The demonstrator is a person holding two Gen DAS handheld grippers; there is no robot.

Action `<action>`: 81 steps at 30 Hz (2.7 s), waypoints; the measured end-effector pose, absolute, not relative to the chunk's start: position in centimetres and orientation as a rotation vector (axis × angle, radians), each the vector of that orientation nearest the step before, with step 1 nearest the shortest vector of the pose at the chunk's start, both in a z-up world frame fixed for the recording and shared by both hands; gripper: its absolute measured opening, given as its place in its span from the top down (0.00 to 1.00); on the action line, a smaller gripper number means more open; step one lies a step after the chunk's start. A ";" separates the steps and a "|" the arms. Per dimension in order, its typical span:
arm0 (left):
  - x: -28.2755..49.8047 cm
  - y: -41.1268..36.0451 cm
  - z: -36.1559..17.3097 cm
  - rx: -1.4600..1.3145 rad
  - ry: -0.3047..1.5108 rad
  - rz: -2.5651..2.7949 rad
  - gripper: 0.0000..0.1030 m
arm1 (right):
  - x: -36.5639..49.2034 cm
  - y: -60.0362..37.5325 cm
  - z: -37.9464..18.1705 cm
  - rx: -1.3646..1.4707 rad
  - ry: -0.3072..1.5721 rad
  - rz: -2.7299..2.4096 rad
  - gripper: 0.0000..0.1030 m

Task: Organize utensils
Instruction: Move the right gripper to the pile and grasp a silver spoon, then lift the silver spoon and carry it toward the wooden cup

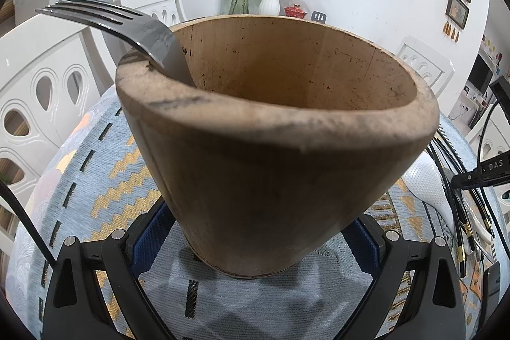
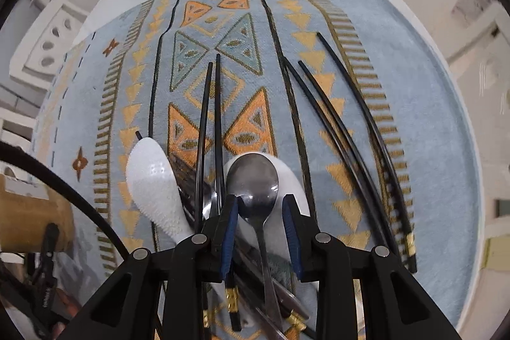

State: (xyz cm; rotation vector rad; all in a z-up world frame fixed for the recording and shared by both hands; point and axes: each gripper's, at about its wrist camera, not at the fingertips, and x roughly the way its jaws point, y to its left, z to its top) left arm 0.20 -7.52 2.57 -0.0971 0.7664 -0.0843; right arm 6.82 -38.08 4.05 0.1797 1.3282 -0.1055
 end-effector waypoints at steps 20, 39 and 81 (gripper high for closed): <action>0.3 -7.6 2.6 -0.098 0.767 -0.085 0.05 | 7.9 -36.7 5.4 0.116 1.262 -0.074 0.91; 0.6 -7.2 2.6 -0.099 0.769 -0.085 0.05 | 10.9 -37.0 3.9 0.214 1.347 -0.031 0.91; 0.6 -7.3 2.2 -0.102 0.771 -0.086 0.05 | 5.2 -35.4 23.5 0.725 0.755 0.349 0.97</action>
